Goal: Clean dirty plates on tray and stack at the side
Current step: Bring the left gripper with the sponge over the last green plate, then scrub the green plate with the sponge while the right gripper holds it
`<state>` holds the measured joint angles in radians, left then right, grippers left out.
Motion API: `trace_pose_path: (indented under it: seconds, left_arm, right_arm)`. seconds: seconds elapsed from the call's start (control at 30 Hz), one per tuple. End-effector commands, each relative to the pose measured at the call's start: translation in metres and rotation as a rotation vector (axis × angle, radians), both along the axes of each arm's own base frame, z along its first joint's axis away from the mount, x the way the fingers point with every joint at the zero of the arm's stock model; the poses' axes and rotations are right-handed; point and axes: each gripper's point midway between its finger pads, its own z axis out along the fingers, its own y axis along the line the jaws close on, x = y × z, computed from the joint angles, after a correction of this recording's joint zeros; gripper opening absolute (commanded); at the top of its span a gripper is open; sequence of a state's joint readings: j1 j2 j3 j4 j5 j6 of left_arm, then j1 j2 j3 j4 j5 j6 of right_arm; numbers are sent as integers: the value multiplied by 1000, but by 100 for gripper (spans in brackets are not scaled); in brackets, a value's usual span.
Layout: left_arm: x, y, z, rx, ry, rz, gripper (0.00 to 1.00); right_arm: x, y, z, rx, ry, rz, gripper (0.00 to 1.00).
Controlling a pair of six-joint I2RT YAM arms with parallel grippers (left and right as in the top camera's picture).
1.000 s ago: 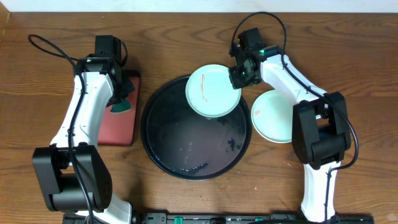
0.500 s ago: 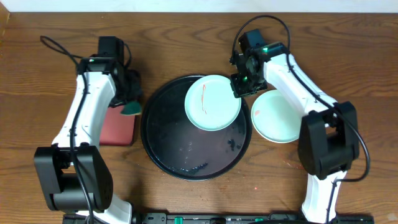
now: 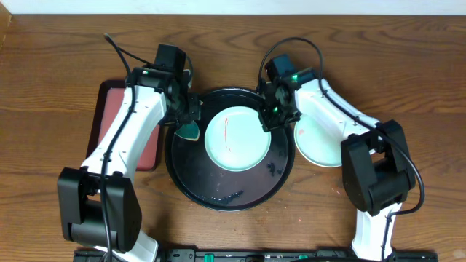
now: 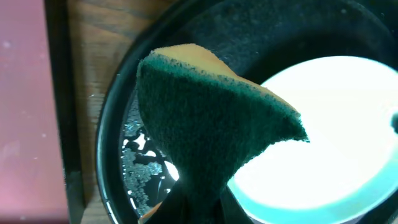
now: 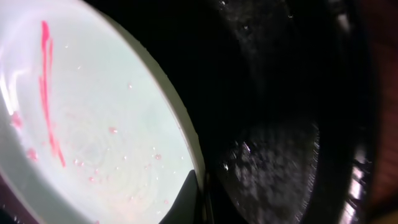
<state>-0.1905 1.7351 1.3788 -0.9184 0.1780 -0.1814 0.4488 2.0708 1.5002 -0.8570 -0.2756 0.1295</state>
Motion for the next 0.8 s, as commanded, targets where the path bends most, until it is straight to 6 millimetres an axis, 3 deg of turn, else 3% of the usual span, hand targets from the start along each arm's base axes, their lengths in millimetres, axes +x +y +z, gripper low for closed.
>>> trace_pose_path:
  seconds: [0.0,0.2,0.43,0.77]
  left_arm:
    - [0,-8,-1,-4,-13,-41,7]
    - [-13,-25,-24,-7,6,-67,7]
    - [-12,-44,-46,38,-4,46,7]
    - [-30,-54,-96,123,123,17,7]
  right_arm:
    - [-8,3,-11,16,32,-41,1]
    - [-17,4,-30,42,50,-48,1]
    - [-20,13,-29,57,49,-31,1]
    - [-26,25,-30,36,29,7,1]
